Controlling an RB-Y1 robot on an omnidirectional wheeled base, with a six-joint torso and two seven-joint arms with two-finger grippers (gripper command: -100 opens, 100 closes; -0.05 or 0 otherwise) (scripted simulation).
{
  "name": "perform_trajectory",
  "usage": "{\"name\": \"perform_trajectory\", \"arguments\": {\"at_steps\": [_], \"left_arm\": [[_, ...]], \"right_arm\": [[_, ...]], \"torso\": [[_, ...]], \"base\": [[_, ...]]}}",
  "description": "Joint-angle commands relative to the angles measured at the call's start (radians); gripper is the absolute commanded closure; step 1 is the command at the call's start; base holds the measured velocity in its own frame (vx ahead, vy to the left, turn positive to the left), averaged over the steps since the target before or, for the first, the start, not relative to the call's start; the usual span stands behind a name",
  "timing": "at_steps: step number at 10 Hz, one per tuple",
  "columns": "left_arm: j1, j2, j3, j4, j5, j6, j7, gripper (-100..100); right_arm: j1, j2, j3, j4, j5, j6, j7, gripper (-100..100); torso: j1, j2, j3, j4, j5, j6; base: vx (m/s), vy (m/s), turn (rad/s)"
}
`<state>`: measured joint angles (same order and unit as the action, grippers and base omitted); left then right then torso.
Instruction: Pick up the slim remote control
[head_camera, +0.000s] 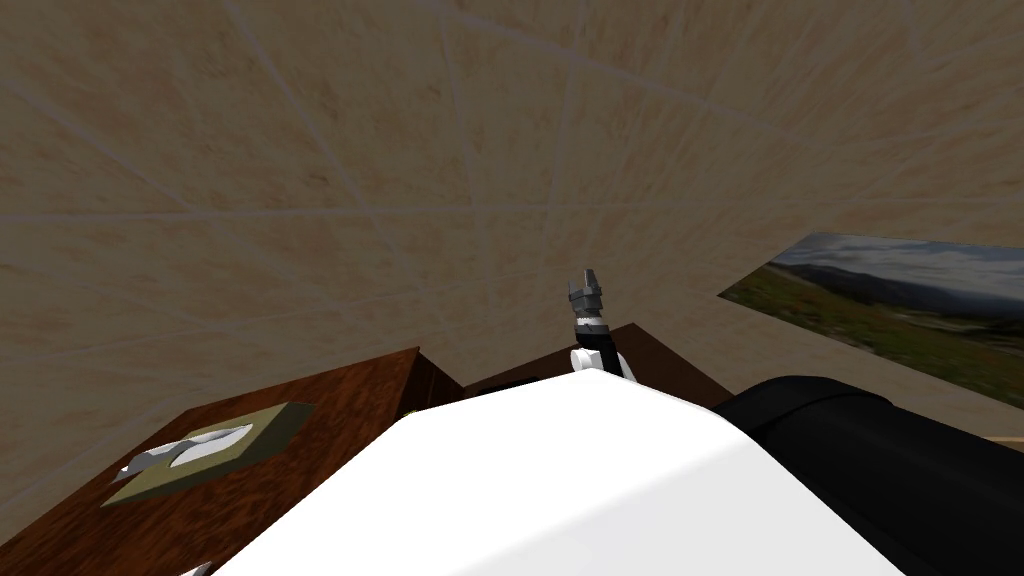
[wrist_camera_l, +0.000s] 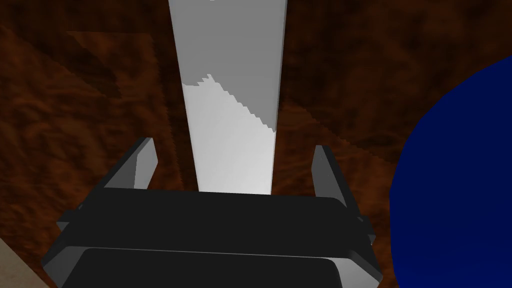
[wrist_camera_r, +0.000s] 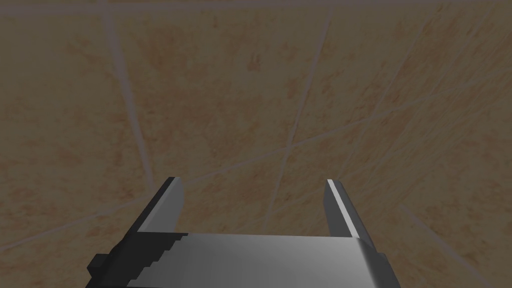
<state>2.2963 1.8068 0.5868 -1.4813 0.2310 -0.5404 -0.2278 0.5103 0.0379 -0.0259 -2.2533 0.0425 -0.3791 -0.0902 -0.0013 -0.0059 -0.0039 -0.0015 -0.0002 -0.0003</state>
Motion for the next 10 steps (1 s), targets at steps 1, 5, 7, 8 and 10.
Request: {"name": "perform_trajectory", "arguments": {"at_steps": [1,5,7,8,10], "left_arm": [[0.047,0.005,0.007,0.0,-0.001,0.003,-0.001,-100],[0.026,0.044,0.019,-0.005,0.004,0.035,0.015,-100],[0.017,0.087,0.024,-0.013,0.019,0.07,0.022,-100],[0.018,0.076,0.022,-0.016,0.017,0.064,0.017,-100],[0.018,0.078,0.023,-0.017,0.017,0.067,0.019,100]], "right_arm": [[0.0,0.0,0.0,0.0,0.0,0.0,0.0,0],[0.0,0.0,0.0,0.0,0.0,0.0,0.0,0],[0.0,0.0,0.0,0.0,0.0,0.0,0.0,0],[0.0,0.0,0.0,0.0,0.0,0.0,0.0,0],[0.0,0.0,0.0,0.0,0.0,0.0,0.0,0]], "torso": [[0.0,0.0,0.0,0.0,0.0,0.0],[0.001,0.008,0.005,0.002,0.0,0.0],[0.002,0.009,0.005,0.002,0.0,0.0],[0.002,0.01,0.006,0.002,0.001,0.0],[0.0,0.008,0.005,0.002,0.0,0.0]], "base": [[0.045,-0.007,-0.011],[-0.006,0.006,0.031],[-0.035,0.026,0.066],[-0.018,0.013,0.005],[0.0,0.0,0.0]]}}
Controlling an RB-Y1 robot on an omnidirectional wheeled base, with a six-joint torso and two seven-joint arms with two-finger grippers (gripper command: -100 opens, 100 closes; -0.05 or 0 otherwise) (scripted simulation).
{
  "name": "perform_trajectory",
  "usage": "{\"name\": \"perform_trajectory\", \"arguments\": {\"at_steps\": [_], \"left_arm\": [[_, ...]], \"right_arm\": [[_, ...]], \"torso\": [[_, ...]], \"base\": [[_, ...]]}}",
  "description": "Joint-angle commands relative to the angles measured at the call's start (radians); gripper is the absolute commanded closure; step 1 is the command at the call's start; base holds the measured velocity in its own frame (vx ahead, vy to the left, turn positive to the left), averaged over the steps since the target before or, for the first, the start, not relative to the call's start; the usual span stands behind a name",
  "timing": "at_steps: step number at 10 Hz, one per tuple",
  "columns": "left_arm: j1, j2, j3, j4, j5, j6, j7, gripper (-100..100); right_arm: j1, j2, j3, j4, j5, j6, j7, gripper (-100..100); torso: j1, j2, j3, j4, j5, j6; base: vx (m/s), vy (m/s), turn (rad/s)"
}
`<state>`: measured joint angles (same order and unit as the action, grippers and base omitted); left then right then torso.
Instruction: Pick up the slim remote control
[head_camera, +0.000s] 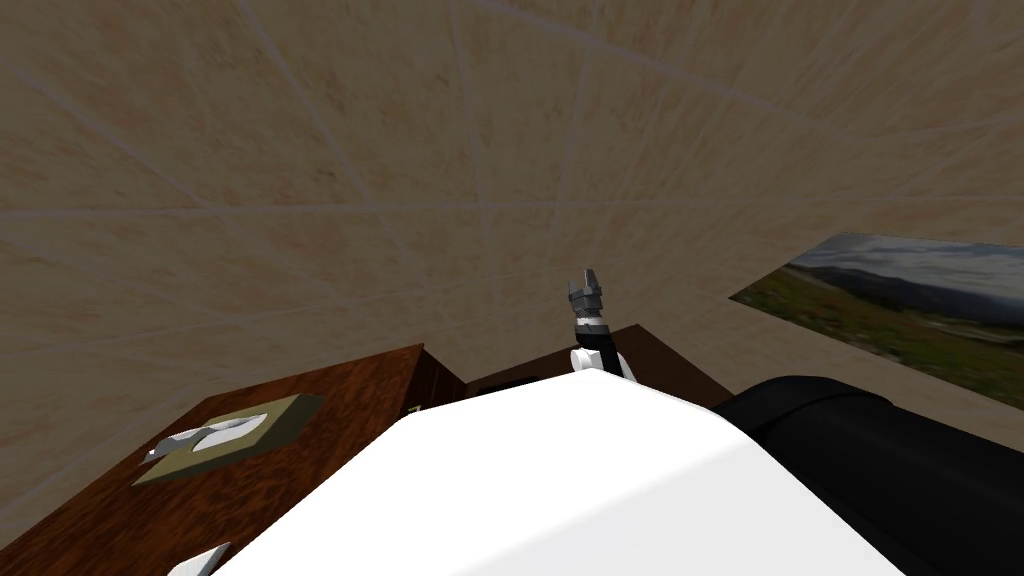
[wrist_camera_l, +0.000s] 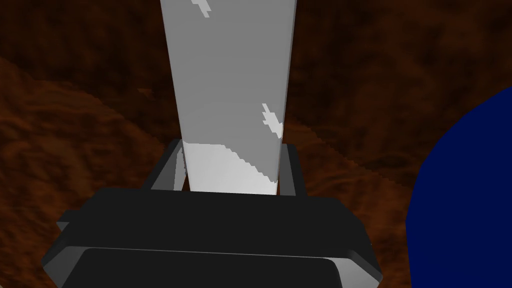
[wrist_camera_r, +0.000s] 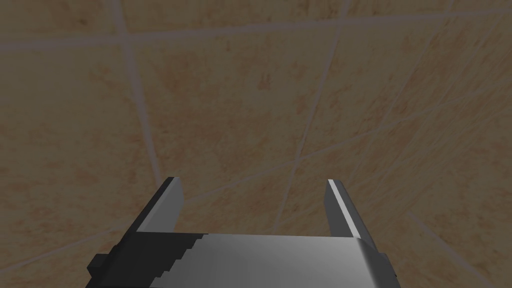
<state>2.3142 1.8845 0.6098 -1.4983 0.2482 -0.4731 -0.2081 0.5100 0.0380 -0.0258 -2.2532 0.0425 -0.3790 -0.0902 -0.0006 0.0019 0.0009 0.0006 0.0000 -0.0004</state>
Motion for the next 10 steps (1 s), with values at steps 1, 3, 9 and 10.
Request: {"name": "perform_trajectory", "arguments": {"at_steps": [1,3,9,10], "left_arm": [[0.0,0.0,0.0,0.0,0.0,0.0,0.0,100],[0.0,0.0,0.0,0.0,0.0,0.0,0.0,100],[0.019,-0.079,0.006,0.011,-0.051,-0.057,0.012,100],[0.019,-0.08,0.004,0.011,-0.048,-0.06,0.006,0]], "right_arm": [[0.0,0.0,0.0,0.0,0.0,0.0,0.0,0],[0.0,0.0,0.0,0.0,0.0,0.0,0.0,0],[0.0,0.0,0.0,0.0,0.0,0.0,0.0,0],[0.0,0.0,0.0,0.0,0.0,0.0,0.0,0]], "torso": [[0.0,0.0,0.0,0.0,0.0,0.0],[0.0,0.0,0.0,0.0,0.0,0.0],[-0.002,-0.002,-0.001,-0.001,-0.001,0.0],[-0.002,-0.001,-0.001,0.0,-0.001,0.0]], "base": [[0.0,0.0,0.0],[0.0,0.0,0.0],[0.024,-0.016,-0.046],[0.0,0.0,0.0]]}}
